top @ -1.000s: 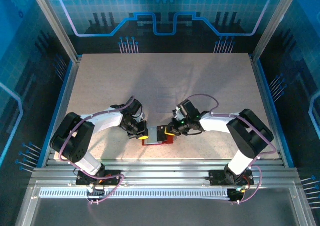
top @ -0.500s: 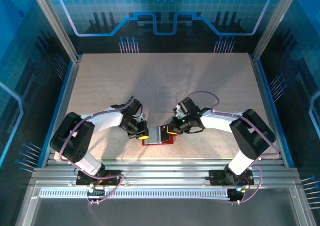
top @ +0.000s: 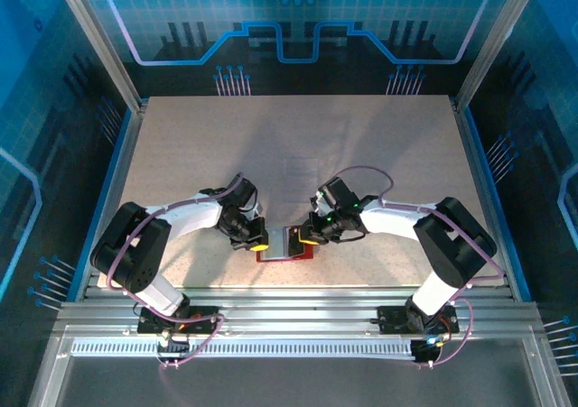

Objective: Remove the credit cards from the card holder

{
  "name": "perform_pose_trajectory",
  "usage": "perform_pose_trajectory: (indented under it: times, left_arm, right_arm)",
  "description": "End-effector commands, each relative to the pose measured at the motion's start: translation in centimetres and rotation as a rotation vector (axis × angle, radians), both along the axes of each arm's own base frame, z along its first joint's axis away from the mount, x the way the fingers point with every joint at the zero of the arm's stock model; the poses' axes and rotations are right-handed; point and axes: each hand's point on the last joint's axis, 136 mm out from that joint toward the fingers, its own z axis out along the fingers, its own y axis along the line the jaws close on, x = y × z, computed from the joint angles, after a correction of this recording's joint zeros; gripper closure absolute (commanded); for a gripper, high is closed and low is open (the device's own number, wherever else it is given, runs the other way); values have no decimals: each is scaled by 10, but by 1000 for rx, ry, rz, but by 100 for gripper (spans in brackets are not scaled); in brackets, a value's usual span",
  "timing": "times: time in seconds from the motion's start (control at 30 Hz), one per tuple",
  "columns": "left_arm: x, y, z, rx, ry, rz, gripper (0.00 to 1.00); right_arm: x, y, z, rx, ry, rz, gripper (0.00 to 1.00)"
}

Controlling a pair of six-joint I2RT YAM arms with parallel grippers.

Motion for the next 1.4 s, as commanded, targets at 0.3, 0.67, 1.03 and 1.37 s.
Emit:
perform_pose_trajectory:
  times: [0.3, 0.67, 1.03, 1.37]
  left_arm:
    - [-4, 4, -2, 32, 3, -25, 91]
    - [0, 3, 1, 33, -4, -29, 91]
    - [6, 2, 16, 29, -41, -21, 87]
    - [20, 5, 47, 15, -155, 12, 82]
  right_arm:
    - [-12, 3, 5, -27, 20, 8, 86]
    - [-6, 1, 10, -47, -3, -2, 87]
    - [-4, 0, 19, -51, -32, -3, 93]
    - [1, -4, 51, -44, -134, 43, 94]
